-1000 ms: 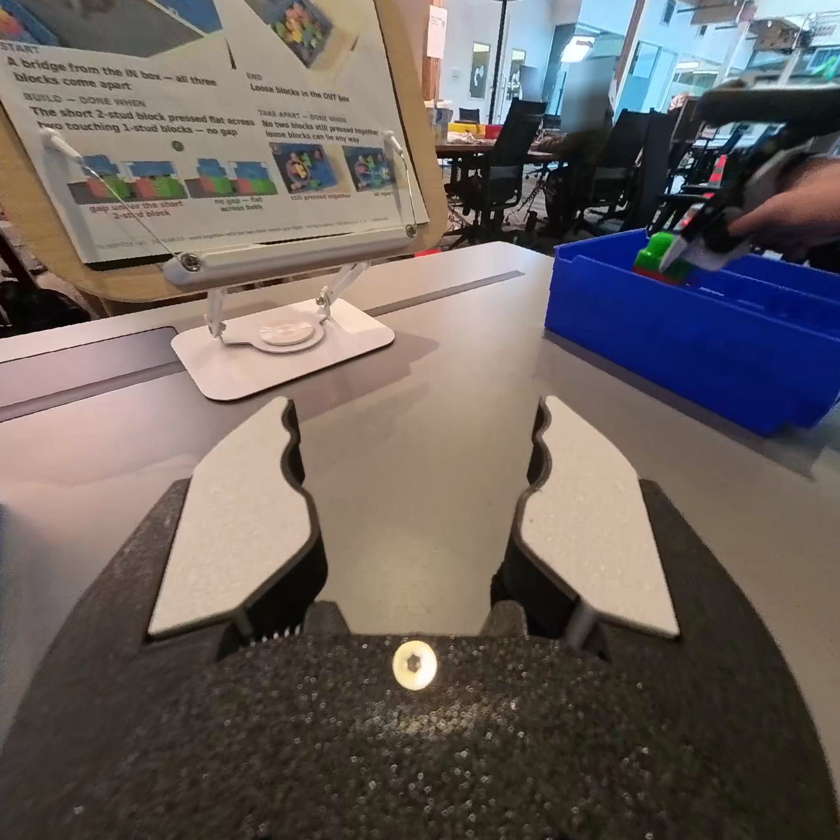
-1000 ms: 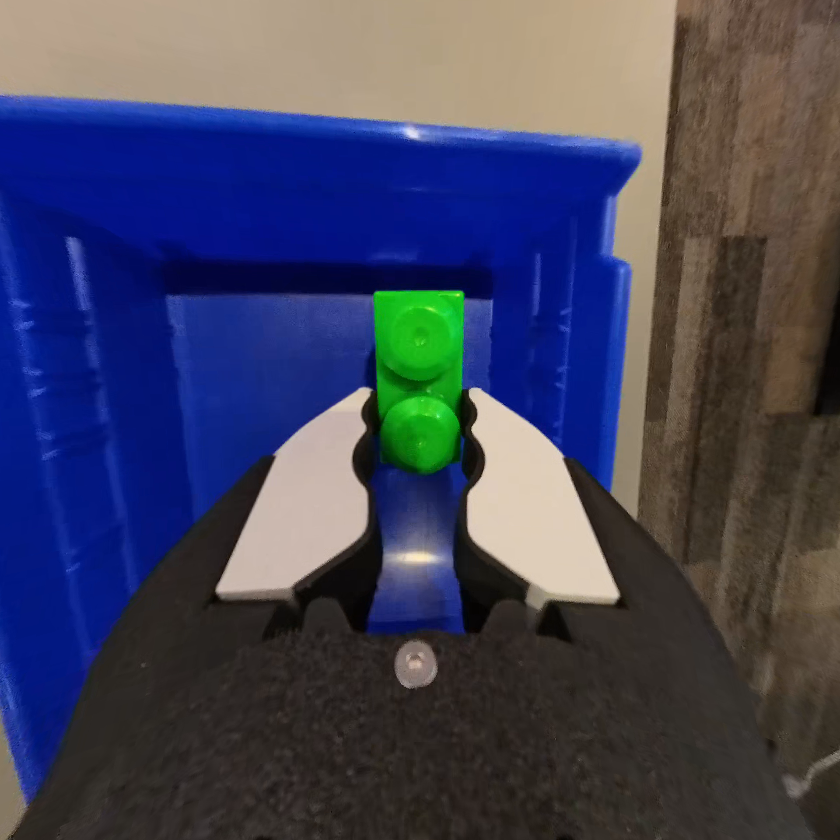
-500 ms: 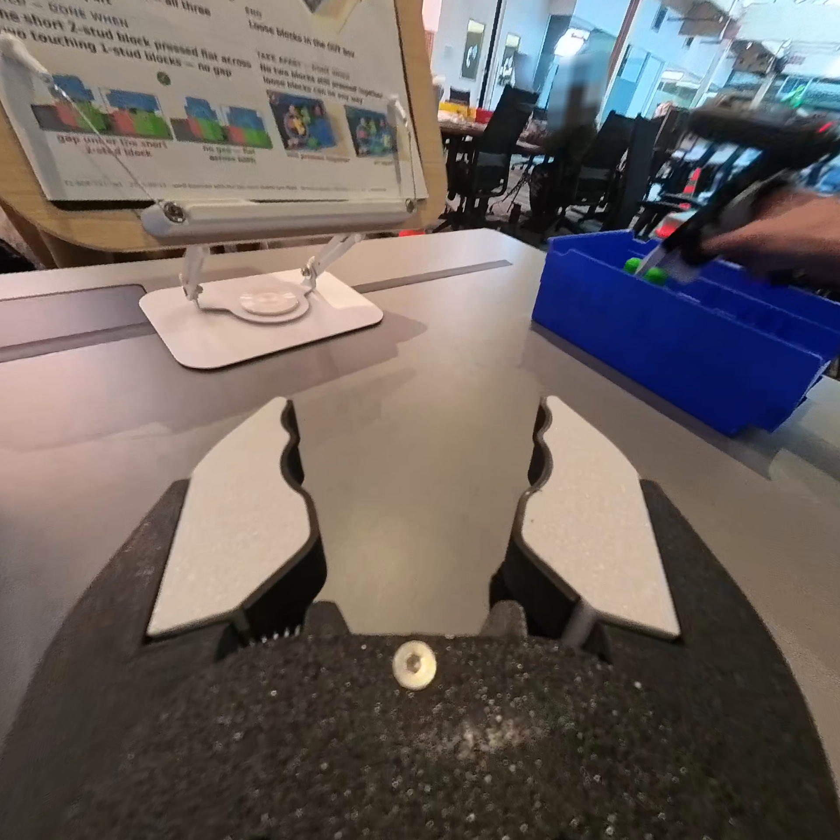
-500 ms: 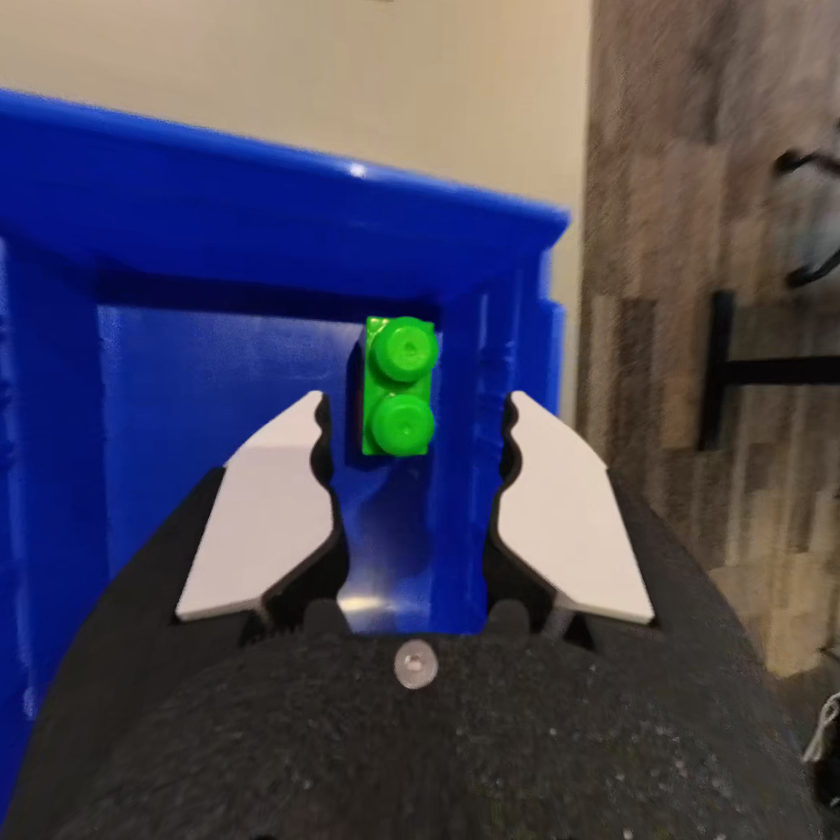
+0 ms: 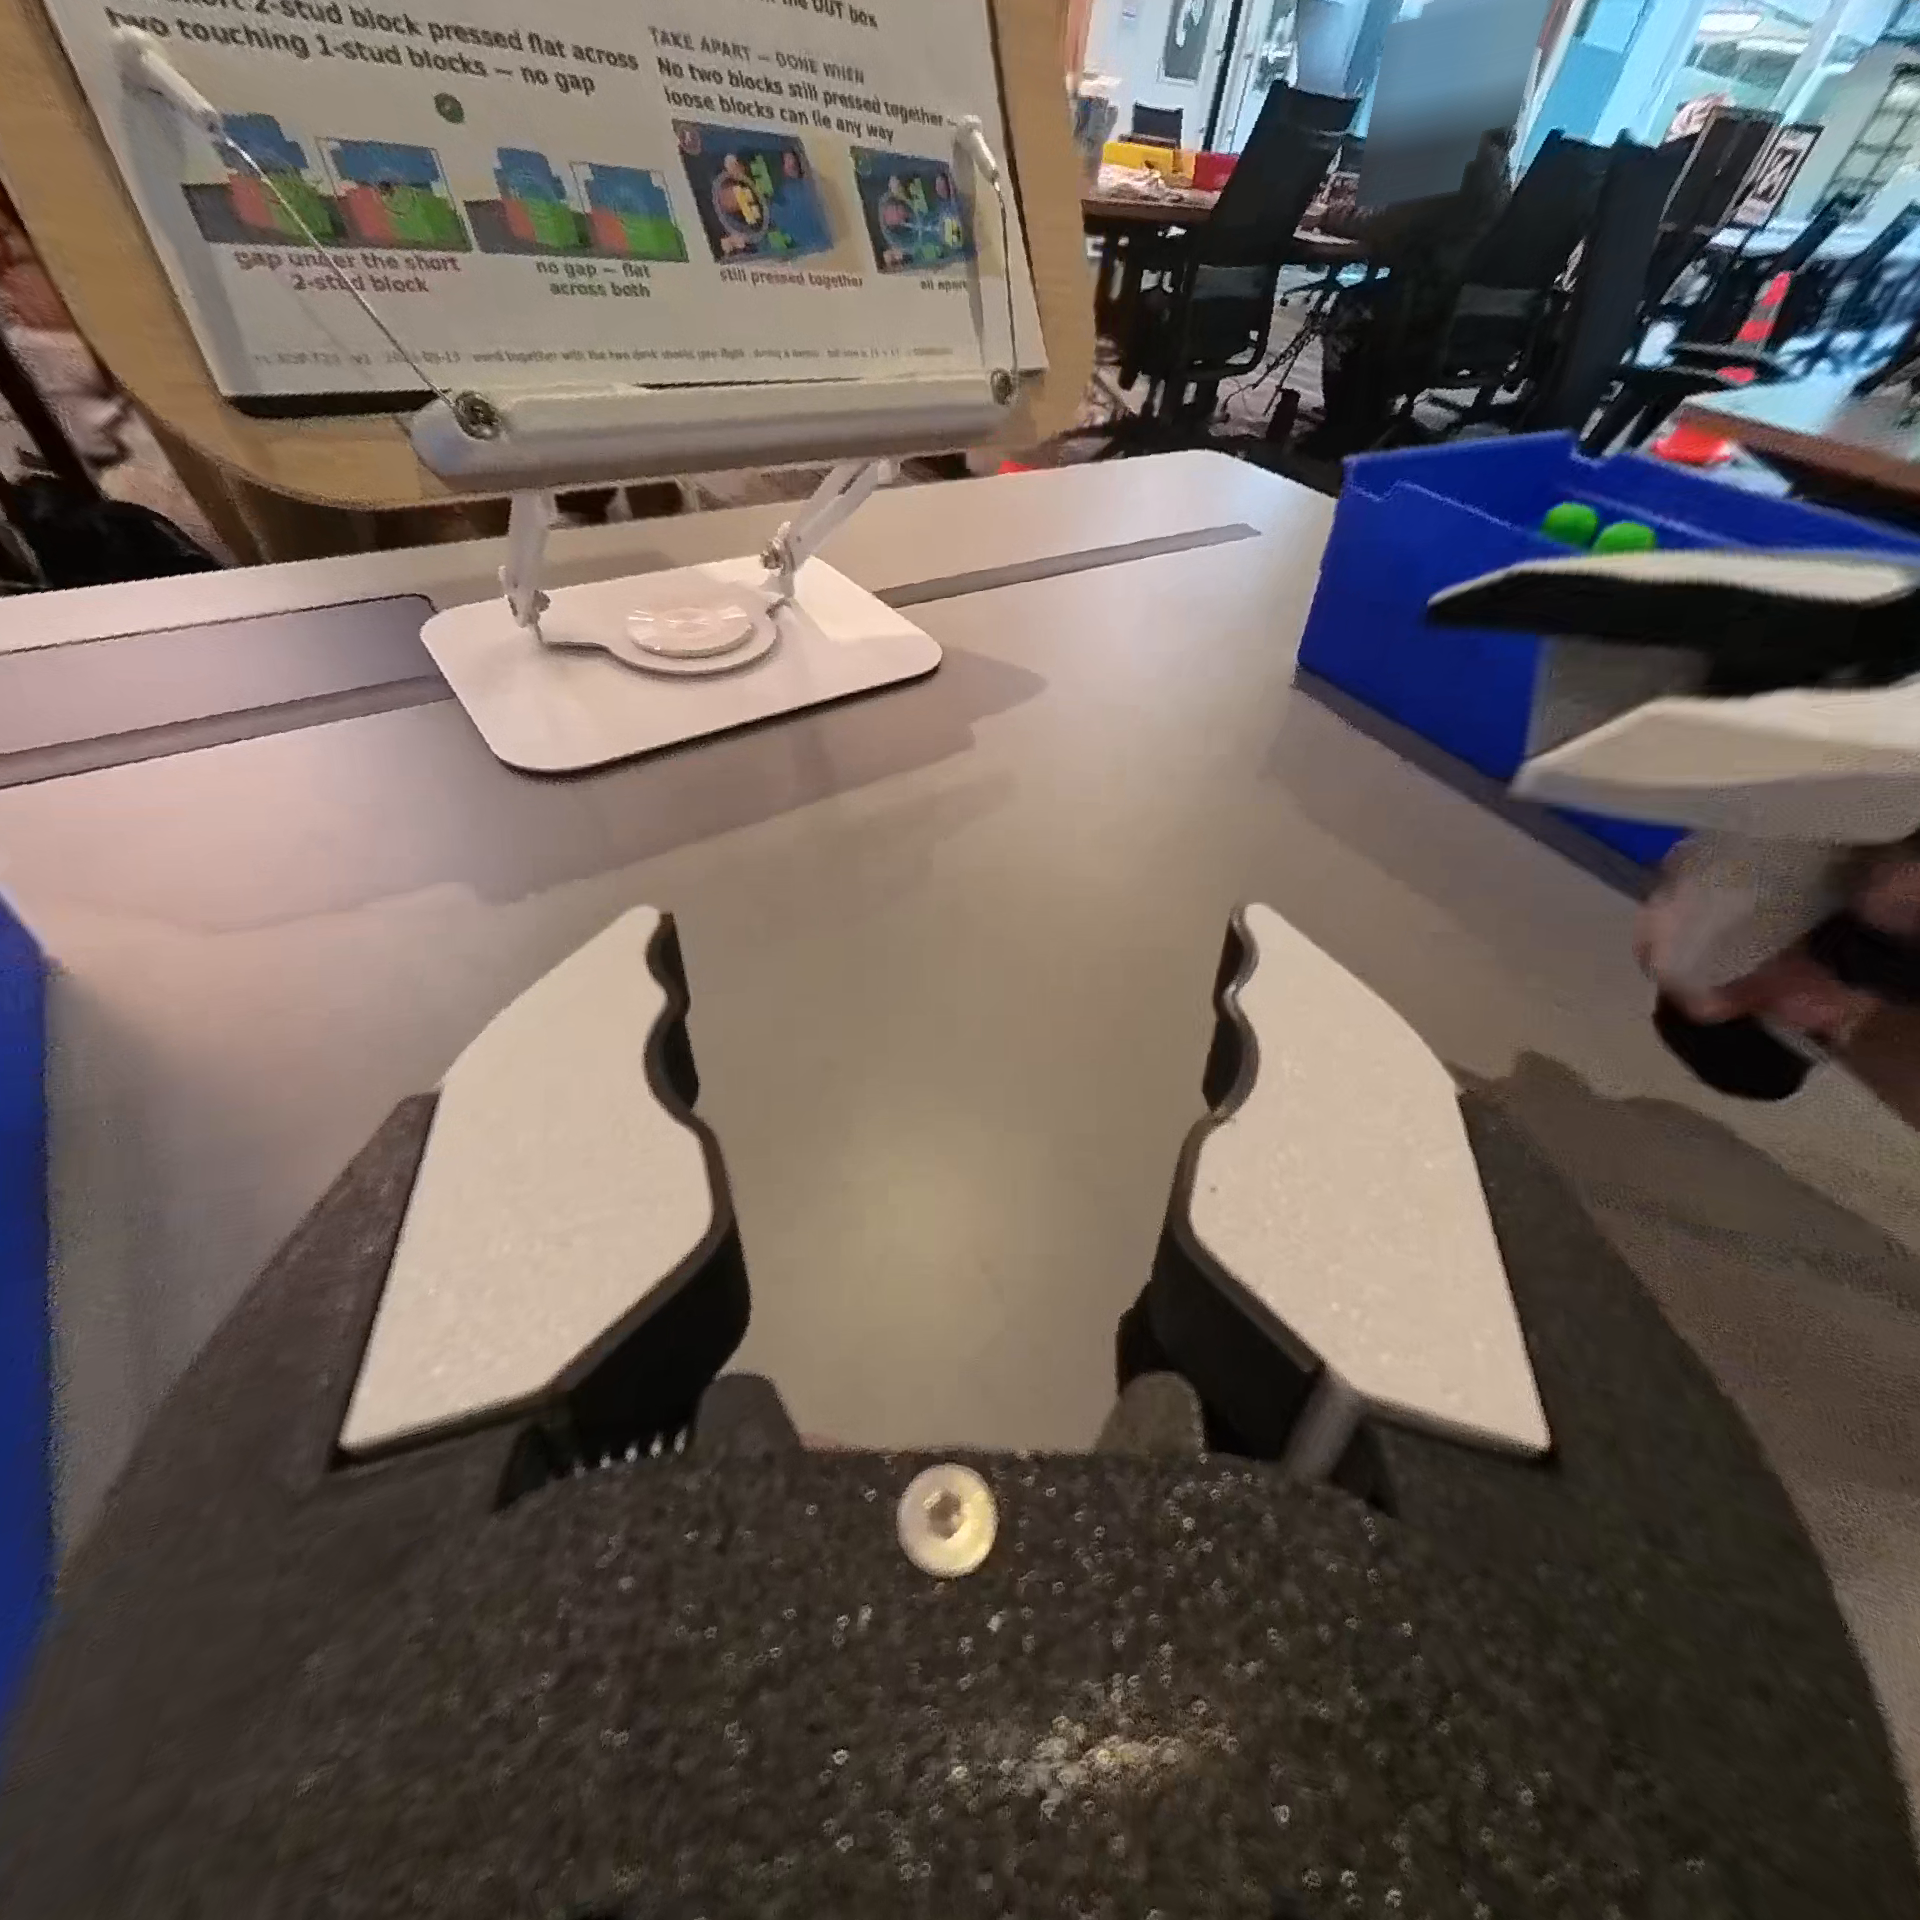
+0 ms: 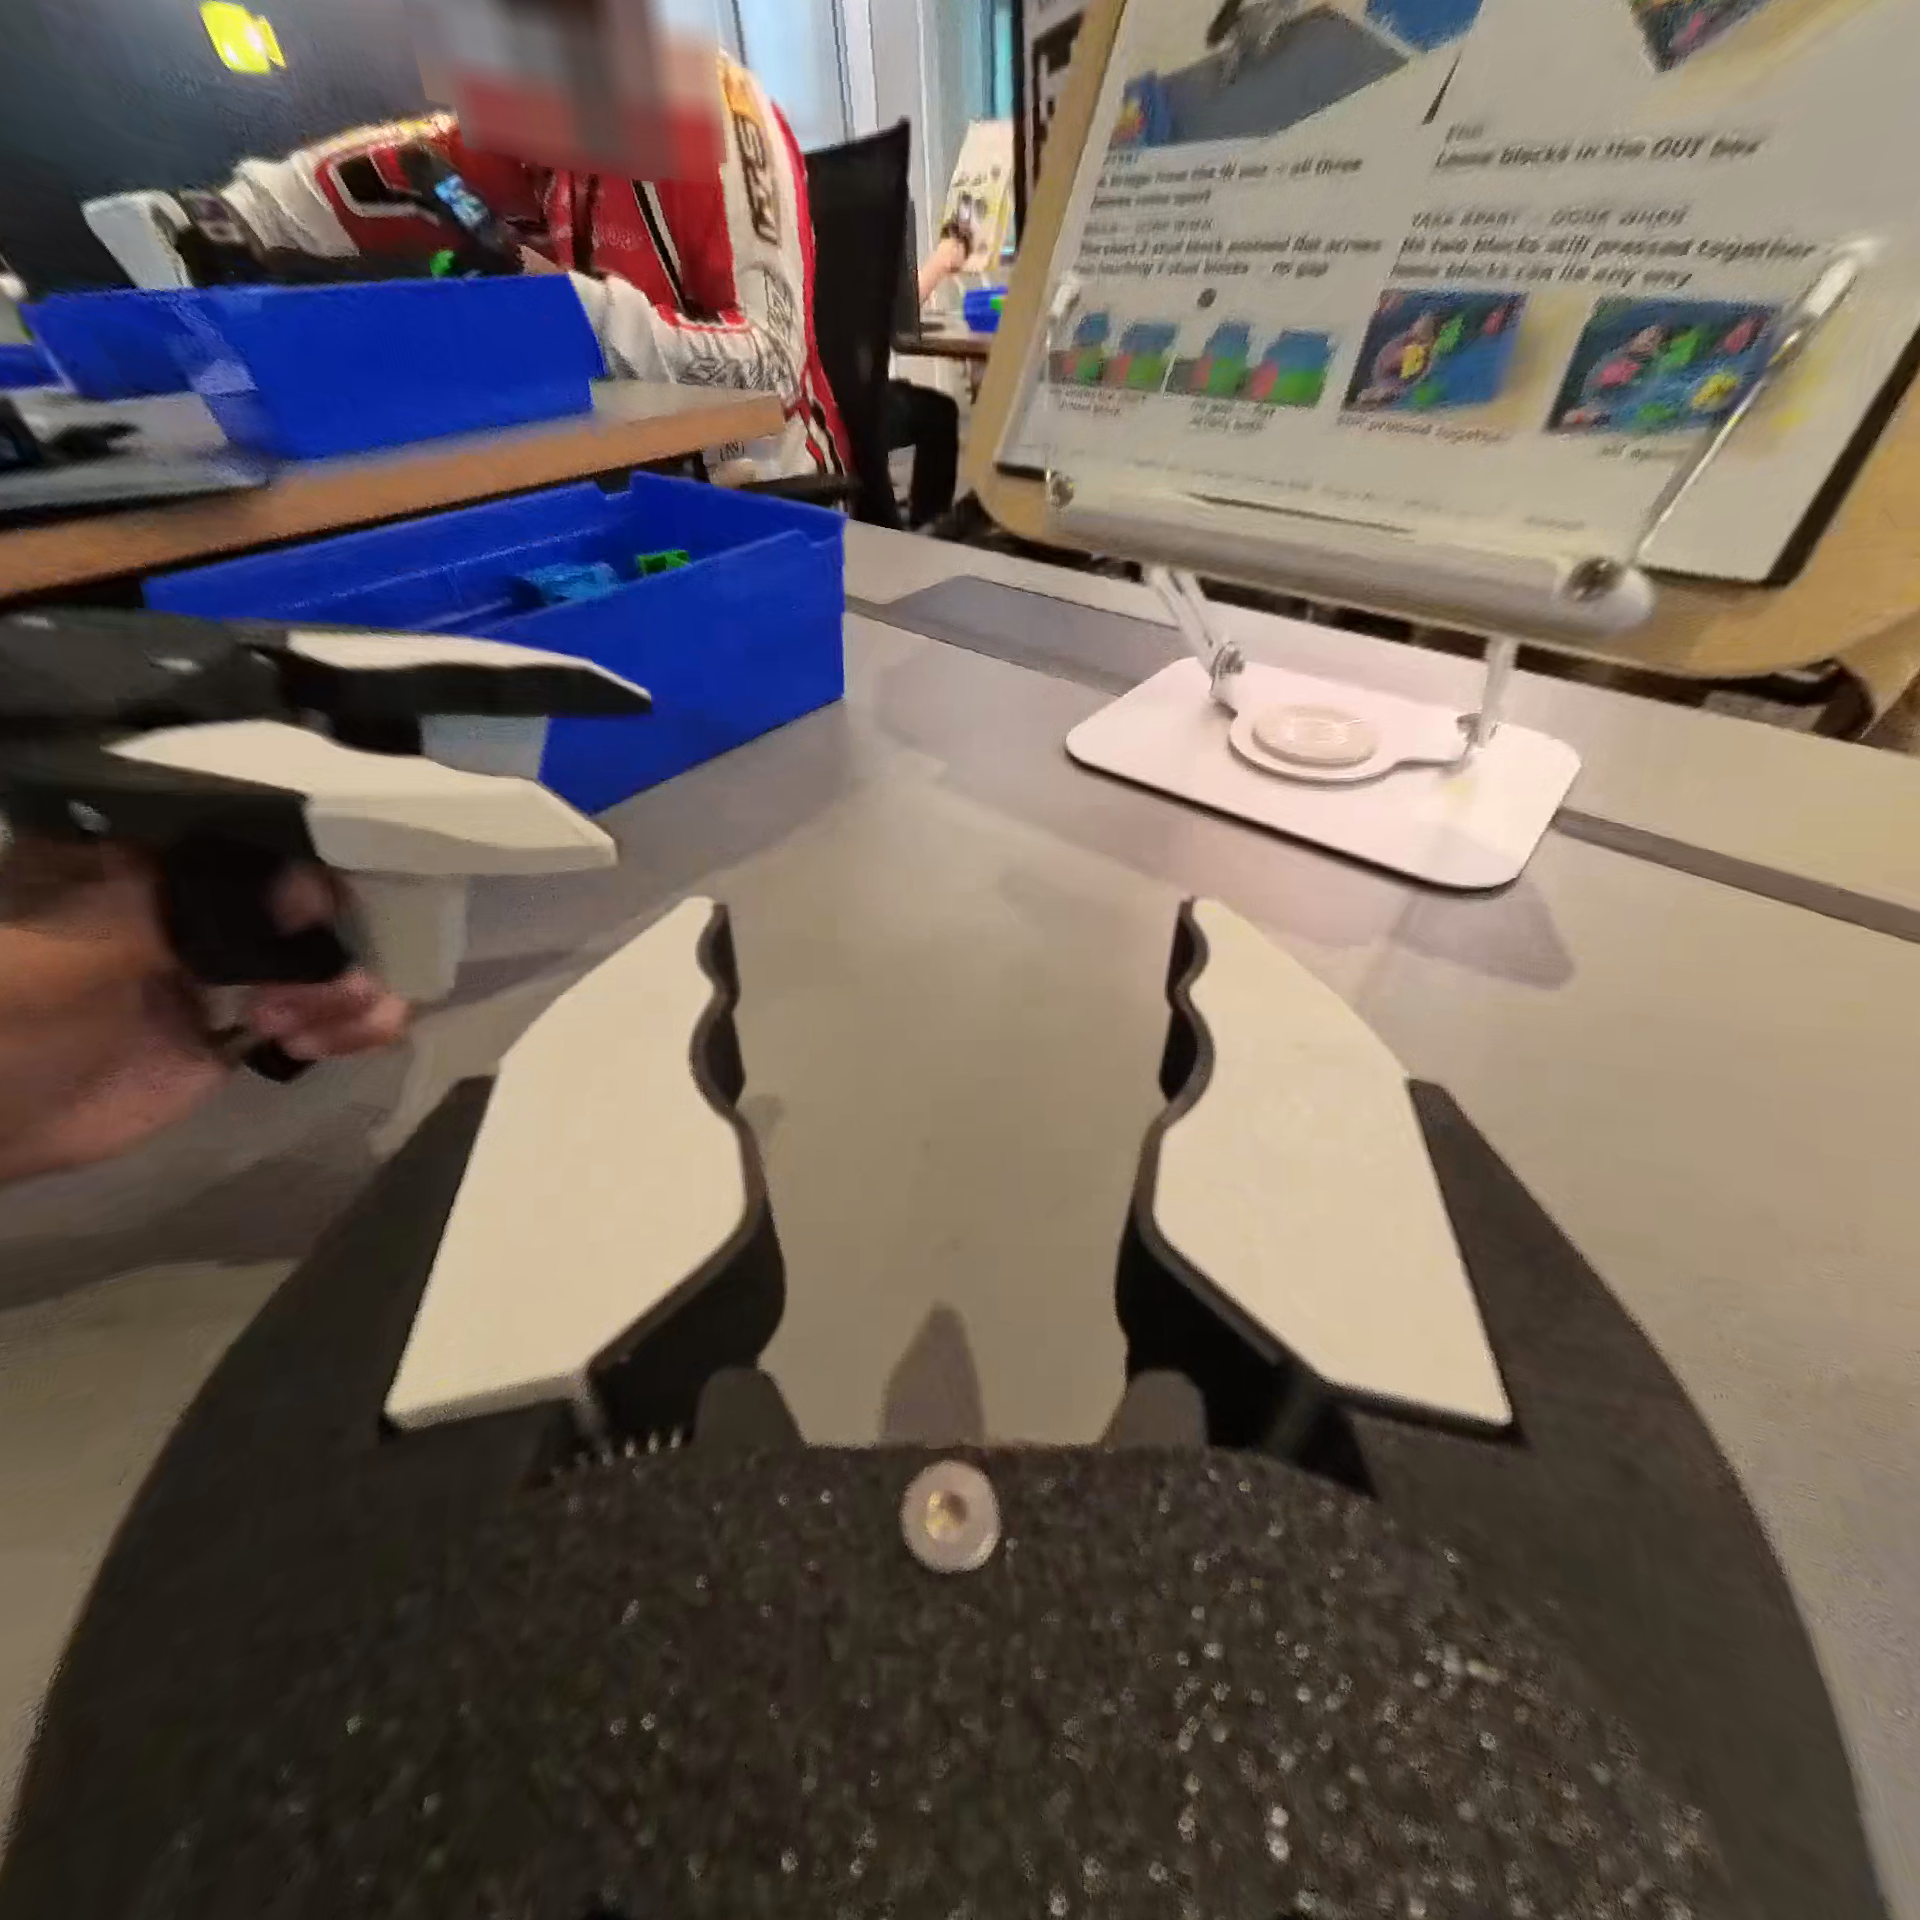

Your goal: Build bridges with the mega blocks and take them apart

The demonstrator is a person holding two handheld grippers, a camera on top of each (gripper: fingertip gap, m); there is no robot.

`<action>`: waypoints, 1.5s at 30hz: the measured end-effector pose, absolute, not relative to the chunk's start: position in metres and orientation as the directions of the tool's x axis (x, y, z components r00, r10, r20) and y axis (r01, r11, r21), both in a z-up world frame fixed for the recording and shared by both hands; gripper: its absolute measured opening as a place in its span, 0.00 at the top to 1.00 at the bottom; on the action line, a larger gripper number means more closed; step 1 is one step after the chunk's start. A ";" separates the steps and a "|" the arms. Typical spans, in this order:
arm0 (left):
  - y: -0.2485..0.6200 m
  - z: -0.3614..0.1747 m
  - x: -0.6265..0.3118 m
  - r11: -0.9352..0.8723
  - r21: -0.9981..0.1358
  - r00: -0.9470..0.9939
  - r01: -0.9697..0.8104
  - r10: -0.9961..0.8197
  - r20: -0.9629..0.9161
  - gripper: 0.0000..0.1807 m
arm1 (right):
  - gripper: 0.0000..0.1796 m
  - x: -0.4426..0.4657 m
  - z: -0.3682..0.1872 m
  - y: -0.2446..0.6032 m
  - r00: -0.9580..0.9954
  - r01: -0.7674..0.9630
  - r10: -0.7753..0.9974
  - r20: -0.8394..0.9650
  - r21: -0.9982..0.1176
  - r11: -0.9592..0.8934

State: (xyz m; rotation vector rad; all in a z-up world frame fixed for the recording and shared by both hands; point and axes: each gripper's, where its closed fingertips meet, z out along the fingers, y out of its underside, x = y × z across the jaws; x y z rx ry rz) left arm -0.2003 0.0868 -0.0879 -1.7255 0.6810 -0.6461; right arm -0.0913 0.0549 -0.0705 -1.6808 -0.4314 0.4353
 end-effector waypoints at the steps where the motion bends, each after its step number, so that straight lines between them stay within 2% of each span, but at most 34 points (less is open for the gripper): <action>1: 0.082 -0.090 -0.202 -0.205 -0.970 0.690 -0.133 -0.722 0.058 0.47 | 0.57 -0.096 -0.078 0.054 0.852 0.048 0.523 -0.023 -0.991 -0.123; 5: 0.066 -0.094 -0.203 -0.189 -0.966 0.699 -0.174 -0.715 0.014 0.48 | 0.56 -0.095 -0.092 0.053 0.859 0.134 0.507 0.065 -0.986 -0.102; 16: 0.056 -0.104 -0.211 -0.284 -0.941 0.719 -0.183 -0.692 0.069 0.48 | 0.59 -0.104 -0.099 0.043 0.834 0.126 0.550 0.033 -0.983 -0.132; 18: 0.061 -0.087 -0.234 -0.277 -0.941 0.760 -0.196 -0.649 0.033 0.48 | 0.59 -0.103 -0.100 0.043 0.839 0.152 0.541 0.065 -0.981 -0.119; 20: 0.079 -0.052 -0.283 -0.267 -0.946 0.855 -0.187 -0.519 -0.023 0.52 | 0.59 -0.103 -0.101 0.044 0.843 0.184 0.529 0.099 -0.977 -0.110; 22: 0.109 -0.019 -0.339 -0.330 -0.927 0.923 -0.178 -0.382 -0.041 0.55 | 0.59 -0.105 -0.101 0.044 0.840 0.200 0.531 0.114 -0.974 -0.107; 25: 0.170 0.006 -0.403 -0.506 -0.853 0.971 -0.129 -0.238 -0.005 0.55 | 0.59 -0.110 -0.100 0.042 0.831 0.227 0.537 0.144 -0.970 -0.091; 27: 0.212 -0.003 -0.433 -0.634 -0.767 0.990 -0.101 -0.144 -0.012 0.54 | 0.59 -0.114 -0.099 0.040 0.824 0.248 0.541 0.170 -0.966 -0.074; 31: 0.257 -0.061 -0.449 -0.863 -0.504 0.996 0.029 -0.016 0.084 0.57 | 0.59 -0.122 -0.099 0.035 0.804 0.301 0.549 0.229 -0.953 -0.043; 36: 0.261 -0.126 -0.471 -0.957 -0.224 0.983 0.186 0.181 0.042 0.58 | 0.59 -0.127 -0.099 0.030 0.783 0.371 0.539 0.312 -0.929 -0.001; 39: 0.259 -0.143 -0.482 -0.957 -0.161 0.969 0.243 0.248 -0.007 0.58 | 0.60 -0.127 -0.098 0.029 0.780 0.376 0.536 0.323 -0.926 0.010; 45: 0.271 -0.145 -0.485 -0.953 -0.151 0.961 0.262 0.272 -0.047 0.58 | 0.60 -0.127 -0.095 0.026 0.787 0.301 0.570 0.236 -0.954 -0.020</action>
